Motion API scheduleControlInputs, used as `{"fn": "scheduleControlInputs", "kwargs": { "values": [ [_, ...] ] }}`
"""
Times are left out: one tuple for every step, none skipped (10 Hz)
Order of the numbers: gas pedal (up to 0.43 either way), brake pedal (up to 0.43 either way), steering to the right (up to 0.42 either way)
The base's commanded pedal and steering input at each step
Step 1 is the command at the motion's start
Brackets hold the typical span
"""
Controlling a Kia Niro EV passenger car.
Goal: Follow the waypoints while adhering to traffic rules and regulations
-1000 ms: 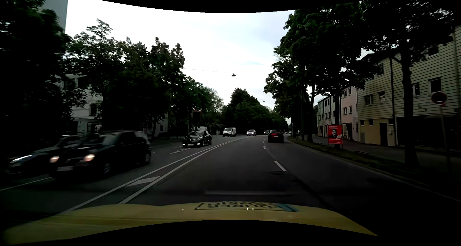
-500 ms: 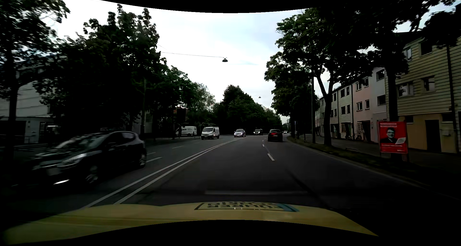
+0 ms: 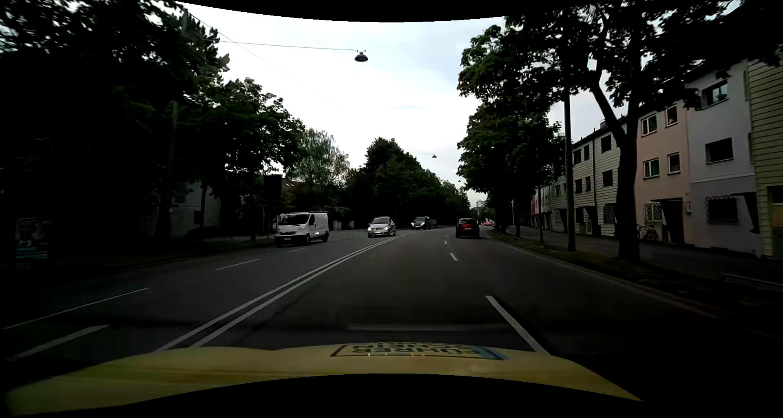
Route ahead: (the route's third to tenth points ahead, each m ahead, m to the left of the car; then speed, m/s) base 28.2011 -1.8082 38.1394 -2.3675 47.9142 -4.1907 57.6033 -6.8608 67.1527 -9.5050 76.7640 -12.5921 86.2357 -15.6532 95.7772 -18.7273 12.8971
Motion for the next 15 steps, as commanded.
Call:
{"fn": "scheduleControlInputs", "kwargs": {
  "values": [
    [0.087, 0.0, 0.023],
    [0.087, 0.0, 0.023],
    [0.087, 0.0, 0.023],
    [0.087, 0.0, 0.023],
    [0.079, 0.0, 0.024],
    [0.079, 0.0, 0.024],
    [0.067, 0.0, 0.025],
    [0.067, 0.0, 0.025],
    [0.067, 0.0, 0.025],
    [0.067, 0.0, 0.025],
    [0.067, 0.0, 0.025],
    [0.067, 0.0, 0.025],
    [0.067, 0.0, 0.025],
    [0.067, 0.0, 0.025],
    [0.067, 0.0, 0.025]
  ]
}}
